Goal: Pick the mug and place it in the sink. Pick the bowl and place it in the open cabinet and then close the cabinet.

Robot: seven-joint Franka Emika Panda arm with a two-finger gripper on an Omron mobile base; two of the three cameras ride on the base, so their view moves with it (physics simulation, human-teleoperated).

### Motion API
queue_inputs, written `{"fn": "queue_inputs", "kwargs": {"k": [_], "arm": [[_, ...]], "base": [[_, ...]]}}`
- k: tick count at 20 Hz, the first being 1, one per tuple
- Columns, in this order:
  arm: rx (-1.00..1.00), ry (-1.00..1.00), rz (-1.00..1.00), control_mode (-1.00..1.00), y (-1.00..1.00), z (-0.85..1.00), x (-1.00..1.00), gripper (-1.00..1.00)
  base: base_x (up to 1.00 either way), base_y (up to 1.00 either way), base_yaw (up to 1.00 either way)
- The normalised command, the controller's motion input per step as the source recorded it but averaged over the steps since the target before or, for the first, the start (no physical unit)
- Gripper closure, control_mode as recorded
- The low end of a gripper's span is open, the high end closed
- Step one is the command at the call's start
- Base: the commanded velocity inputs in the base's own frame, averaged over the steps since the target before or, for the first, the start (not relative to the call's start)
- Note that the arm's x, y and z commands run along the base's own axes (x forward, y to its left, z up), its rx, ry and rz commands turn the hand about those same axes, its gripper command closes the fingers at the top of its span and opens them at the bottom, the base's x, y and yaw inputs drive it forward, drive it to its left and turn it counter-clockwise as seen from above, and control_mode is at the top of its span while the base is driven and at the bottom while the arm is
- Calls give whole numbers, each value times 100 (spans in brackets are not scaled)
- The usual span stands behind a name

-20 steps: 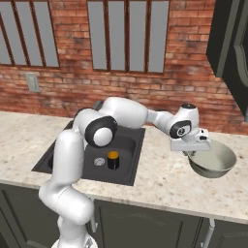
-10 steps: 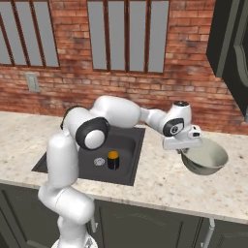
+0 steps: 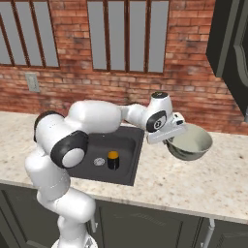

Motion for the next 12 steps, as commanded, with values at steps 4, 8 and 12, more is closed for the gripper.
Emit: {"fn": "queue_inputs", "kwargs": {"k": [4, 8, 12], "arm": [[-4, -1, 23, -100, 85, 35, -14, 100], [-4, -6, 28, -100, 91, 26, -3, 100], [0, -2, 31, -100, 82, 34, -7, 100]], "base": [[0, 0, 0], [0, 0, 0], [0, 0, 0]]}}
